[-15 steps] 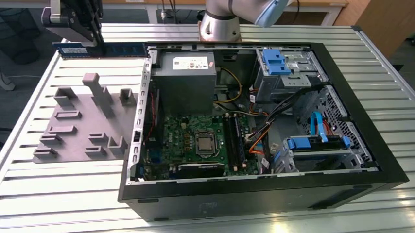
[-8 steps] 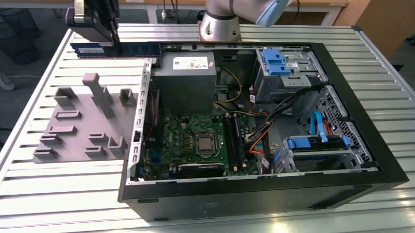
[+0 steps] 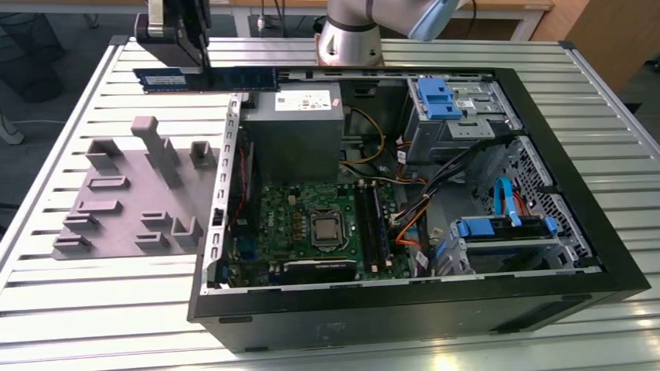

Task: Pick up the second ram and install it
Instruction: 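Pick up the second ram and move it above second insertion slot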

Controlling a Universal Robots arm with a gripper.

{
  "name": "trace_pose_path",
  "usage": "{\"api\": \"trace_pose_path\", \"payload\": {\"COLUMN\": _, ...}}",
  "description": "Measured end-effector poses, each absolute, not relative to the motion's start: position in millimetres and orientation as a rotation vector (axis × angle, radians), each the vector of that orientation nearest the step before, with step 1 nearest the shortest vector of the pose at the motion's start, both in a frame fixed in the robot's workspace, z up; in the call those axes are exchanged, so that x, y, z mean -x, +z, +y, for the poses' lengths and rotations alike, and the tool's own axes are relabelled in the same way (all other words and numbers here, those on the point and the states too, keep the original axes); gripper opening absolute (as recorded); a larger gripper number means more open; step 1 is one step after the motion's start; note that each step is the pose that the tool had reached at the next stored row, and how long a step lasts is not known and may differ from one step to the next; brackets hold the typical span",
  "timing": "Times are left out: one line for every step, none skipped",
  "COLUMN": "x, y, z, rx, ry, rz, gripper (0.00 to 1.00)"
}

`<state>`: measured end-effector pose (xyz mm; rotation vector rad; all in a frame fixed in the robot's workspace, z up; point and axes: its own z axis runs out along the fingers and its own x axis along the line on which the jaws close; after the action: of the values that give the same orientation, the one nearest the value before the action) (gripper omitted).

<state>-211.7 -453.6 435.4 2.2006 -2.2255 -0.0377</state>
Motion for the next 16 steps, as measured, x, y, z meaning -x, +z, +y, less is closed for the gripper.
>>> {"api": "trace_pose_path", "payload": {"x": 210, "y": 435, "z": -454, "rx": -2.201, "ry": -0.038, "rz": -2.226, "gripper": 0.14}}
{"api": "trace_pose_path", "payload": {"x": 208, "y": 435, "z": -454, "rx": -2.201, "ry": -0.038, "rz": -2.226, "gripper": 0.14}}
{"api": "trace_pose_path", "payload": {"x": 206, "y": 435, "z": -454, "rx": -2.201, "ry": -0.038, "rz": -2.226, "gripper": 0.14}}
{"api": "trace_pose_path", "payload": {"x": 204, "y": 435, "z": -454, "rx": -2.201, "ry": -0.038, "rz": -2.225, "gripper": 0.14}}
{"api": "trace_pose_path", "payload": {"x": 202, "y": 435, "z": -454, "rx": -2.201, "ry": -0.038, "rz": -2.225, "gripper": 0.14}}
{"api": "trace_pose_path", "payload": {"x": 200, "y": 435, "z": -454, "rx": -2.201, "ry": -0.038, "rz": -2.225, "gripper": 0.14}}
{"api": "trace_pose_path", "payload": {"x": 198, "y": 435, "z": -454, "rx": -2.201, "ry": -0.038, "rz": -2.225, "gripper": 0.14}}
{"api": "trace_pose_path", "payload": {"x": 197, "y": 435, "z": -454, "rx": -2.201, "ry": -0.038, "rz": -2.226, "gripper": 0.14}}
{"api": "trace_pose_path", "payload": {"x": 195, "y": 435, "z": -454, "rx": -2.201, "ry": -0.038, "rz": -2.226, "gripper": 0.14}}
{"api": "trace_pose_path", "payload": {"x": 194, "y": 435, "z": -454, "rx": -2.201, "ry": -0.038, "rz": -2.226, "gripper": 0.14}}
{"api": "trace_pose_path", "payload": {"x": 192, "y": 435, "z": -454, "rx": -2.201, "ry": -0.038, "rz": -2.226, "gripper": 0.14}}
{"api": "trace_pose_path", "payload": {"x": 191, "y": 435, "z": -454, "rx": -2.201, "ry": -0.038, "rz": -2.226, "gripper": 0.14}}
{"api": "trace_pose_path", "payload": {"x": 189, "y": 435, "z": -454, "rx": -2.201, "ry": -0.038, "rz": -2.226, "gripper": 0.14}}
{"api": "trace_pose_path", "payload": {"x": 188, "y": 435, "z": -454, "rx": -2.201, "ry": -0.038, "rz": -2.226, "gripper": 0.14}}
{"api": "trace_pose_path", "payload": {"x": 186, "y": 435, "z": -454, "rx": -2.201, "ry": -0.038, "rz": -2.226, "gripper": 0.14}}
{"api": "trace_pose_path", "payload": {"x": 185, "y": 435, "z": -454, "rx": -2.201, "ry": -0.038, "rz": -2.226, "gripper": 0.14}}
